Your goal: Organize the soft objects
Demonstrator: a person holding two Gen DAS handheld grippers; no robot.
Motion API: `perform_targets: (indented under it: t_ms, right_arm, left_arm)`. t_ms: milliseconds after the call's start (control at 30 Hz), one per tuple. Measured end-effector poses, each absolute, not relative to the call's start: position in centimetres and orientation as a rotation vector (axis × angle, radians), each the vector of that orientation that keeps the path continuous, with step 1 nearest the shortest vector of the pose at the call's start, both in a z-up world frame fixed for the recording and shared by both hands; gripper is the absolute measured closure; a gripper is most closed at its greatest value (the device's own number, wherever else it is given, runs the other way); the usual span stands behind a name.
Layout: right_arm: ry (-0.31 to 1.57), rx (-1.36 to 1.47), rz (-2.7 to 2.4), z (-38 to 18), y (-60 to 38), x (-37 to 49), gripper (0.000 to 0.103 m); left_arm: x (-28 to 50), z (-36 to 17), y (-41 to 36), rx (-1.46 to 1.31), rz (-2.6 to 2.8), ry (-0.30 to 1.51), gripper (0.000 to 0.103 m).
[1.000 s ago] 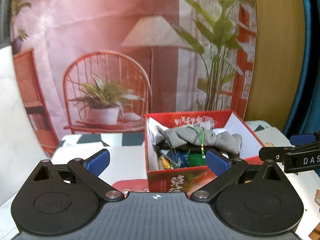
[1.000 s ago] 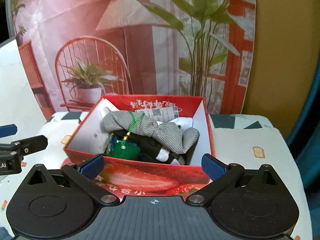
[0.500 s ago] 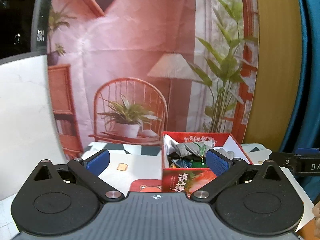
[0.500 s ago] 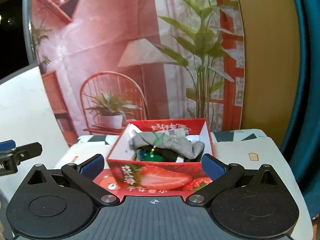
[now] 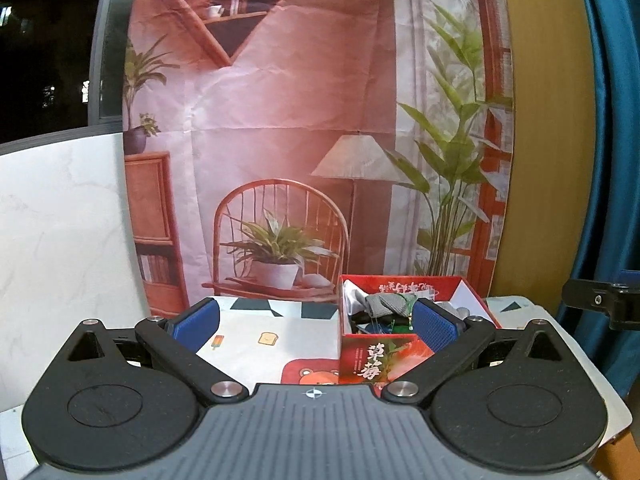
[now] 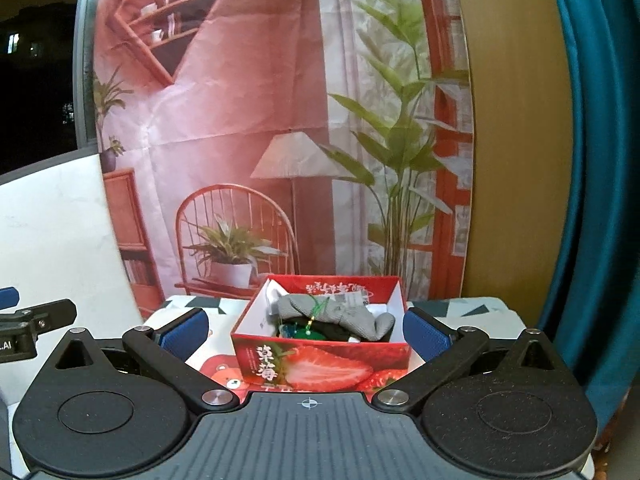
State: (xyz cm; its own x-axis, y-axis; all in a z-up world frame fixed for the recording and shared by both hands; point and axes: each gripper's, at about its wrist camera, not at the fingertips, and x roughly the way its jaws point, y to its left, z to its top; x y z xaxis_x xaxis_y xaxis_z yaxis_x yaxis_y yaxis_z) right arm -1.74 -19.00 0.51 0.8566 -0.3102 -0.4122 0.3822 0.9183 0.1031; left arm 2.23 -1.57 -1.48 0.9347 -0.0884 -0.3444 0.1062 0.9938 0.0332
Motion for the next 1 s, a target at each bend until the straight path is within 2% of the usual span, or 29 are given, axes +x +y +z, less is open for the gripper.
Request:
perform_targets:
  t_ms: [1000]
  right_arm:
    - [0.392,0.157,-0.422,0.2,-18.8,-2.8,0.0]
  left_arm:
    - [1.9,-1.6,-1.4,0.058,-0.09,0.337,0.0]
